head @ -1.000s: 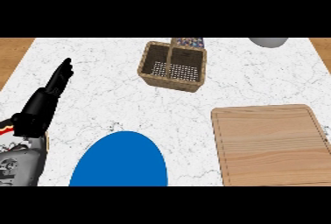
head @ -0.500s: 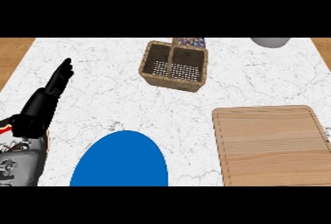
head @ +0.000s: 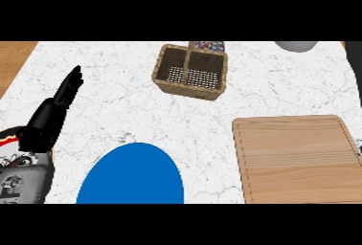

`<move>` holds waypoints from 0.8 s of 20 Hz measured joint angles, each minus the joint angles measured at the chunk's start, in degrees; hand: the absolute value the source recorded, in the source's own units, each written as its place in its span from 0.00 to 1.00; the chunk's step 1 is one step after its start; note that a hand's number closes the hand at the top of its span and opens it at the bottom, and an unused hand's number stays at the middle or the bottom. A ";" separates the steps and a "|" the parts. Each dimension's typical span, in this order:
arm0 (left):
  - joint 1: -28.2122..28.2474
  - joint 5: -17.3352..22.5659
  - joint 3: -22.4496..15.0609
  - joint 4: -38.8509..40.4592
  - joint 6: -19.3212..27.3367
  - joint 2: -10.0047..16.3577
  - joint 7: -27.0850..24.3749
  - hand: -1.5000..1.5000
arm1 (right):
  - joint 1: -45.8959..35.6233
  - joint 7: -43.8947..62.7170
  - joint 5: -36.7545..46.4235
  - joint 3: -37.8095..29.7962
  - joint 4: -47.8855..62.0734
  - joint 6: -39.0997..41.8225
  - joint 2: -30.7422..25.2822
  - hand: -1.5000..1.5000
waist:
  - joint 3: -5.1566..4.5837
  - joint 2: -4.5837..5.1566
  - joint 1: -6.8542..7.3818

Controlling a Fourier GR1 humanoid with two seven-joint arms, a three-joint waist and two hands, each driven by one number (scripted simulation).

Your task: Pick the can from the cutting board and place it in the basket

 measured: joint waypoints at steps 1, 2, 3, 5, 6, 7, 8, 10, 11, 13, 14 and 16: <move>-0.06 0.04 0.08 -0.61 -0.04 0.12 0.61 0.50 | -0.21 0.38 0.10 0.23 0.99 0.18 0.63 1.00 | 0.01 -0.03 0.01; 0.02 0.03 0.14 -0.81 0.04 0.10 0.65 0.50 | -0.47 1.02 0.20 0.47 1.86 0.41 1.30 1.00 | 0.02 -0.06 -0.03; -0.47 -0.19 -0.08 -1.14 0.32 -0.16 1.39 0.50 | -1.12 1.22 0.28 0.42 3.47 0.93 1.21 1.00 | 0.00 0.01 0.07; -0.45 0.03 0.27 -1.03 -0.02 0.20 1.54 0.50 | -1.72 1.93 1.32 1.46 5.20 1.82 1.33 1.00 | 0.02 0.01 0.01; -0.46 -0.11 0.38 -0.63 0.09 0.24 1.05 0.50 | -1.88 1.88 2.27 2.49 6.07 2.41 1.42 1.00 | 0.01 0.05 0.02; -0.81 0.08 0.36 -1.21 -0.17 0.37 2.01 0.50 | -2.05 1.97 3.18 3.49 6.70 3.38 1.13 1.00 | 0.01 0.02 0.00; -0.83 -0.21 0.26 -0.63 0.13 0.13 1.55 0.50 | -2.34 2.02 4.01 4.50 7.23 4.69 0.81 1.00 | 0.01 0.04 -0.15; -0.71 0.26 0.61 -0.88 -0.35 0.45 1.72 0.50 | -2.58 2.10 5.81 6.49 7.89 6.21 0.60 1.00 | 0.02 -0.03 -0.21; -0.38 0.88 1.16 -0.99 -0.90 0.90 1.44 0.50 | -2.24 1.77 6.70 7.45 7.89 6.53 0.59 1.00 | 0.02 -0.06 -0.24; 0.13 0.74 1.16 -0.83 -0.78 0.74 0.60 0.50 | -2.31 0.79 7.99 8.92 8.19 8.51 -0.22 1.00 | 0.03 -0.08 -0.35; -0.23 0.90 1.43 -0.78 -0.95 1.02 0.69 0.50 | -2.81 0.31 8.51 9.60 8.63 9.69 -0.31 1.00 | 0.04 -0.04 -0.31; -0.19 0.42 0.99 -1.20 -0.61 0.65 0.93 0.50 | -3.31 -0.34 8.75 9.80 9.58 11.06 -0.22 0.00 | 0.03 -0.04 -0.25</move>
